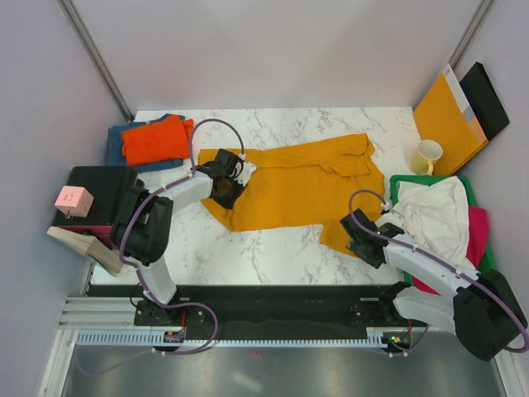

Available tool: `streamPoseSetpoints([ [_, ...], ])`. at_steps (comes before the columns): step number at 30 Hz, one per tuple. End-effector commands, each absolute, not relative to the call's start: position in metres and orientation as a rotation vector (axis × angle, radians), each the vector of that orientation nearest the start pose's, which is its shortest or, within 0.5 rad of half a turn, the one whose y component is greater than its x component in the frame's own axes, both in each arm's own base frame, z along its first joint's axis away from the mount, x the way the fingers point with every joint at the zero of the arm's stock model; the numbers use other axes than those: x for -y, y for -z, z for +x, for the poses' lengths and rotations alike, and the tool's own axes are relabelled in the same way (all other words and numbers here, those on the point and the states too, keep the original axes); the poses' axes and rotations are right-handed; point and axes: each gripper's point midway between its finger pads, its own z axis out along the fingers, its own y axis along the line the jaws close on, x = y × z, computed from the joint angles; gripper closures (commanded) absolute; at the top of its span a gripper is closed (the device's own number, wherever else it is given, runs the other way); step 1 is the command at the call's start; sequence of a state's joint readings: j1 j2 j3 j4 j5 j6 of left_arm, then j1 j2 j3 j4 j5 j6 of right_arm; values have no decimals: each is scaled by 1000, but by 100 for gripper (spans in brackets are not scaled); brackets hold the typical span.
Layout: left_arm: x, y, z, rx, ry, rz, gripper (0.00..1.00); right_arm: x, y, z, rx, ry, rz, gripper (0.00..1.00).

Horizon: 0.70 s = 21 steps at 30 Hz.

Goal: Fold and stack the t-shirts
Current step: Grap the side of the flattened tshirt closest away from the robot with both arms

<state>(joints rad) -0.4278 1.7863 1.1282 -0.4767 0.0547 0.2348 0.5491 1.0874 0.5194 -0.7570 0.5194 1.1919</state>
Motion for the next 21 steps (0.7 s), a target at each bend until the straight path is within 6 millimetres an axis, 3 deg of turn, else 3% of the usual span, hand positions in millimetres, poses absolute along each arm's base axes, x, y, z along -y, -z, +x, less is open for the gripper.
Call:
streamPoseSetpoints([
  [1,166,-49,349,-2485,171,872,98,-53,-8,171,-2440,179,994,37],
  [6,166,-48,348,-2491,175,873,98,-51,-9,173,-2408,186,1020,42],
  [9,167,-47,348,-2492,180,872,98,-50,-9,174,-2402,192,1026,57],
  [10,167,-47,348,-2493,180,872,98,-51,-9,174,-2402,188,1026,69],
  [14,167,-48,349,-2489,180,871,98,-50,-12,175,-2386,182,1026,100],
  [21,164,-68,343,-2450,185,829,98,-44,-59,197,-2253,208,896,100],
])
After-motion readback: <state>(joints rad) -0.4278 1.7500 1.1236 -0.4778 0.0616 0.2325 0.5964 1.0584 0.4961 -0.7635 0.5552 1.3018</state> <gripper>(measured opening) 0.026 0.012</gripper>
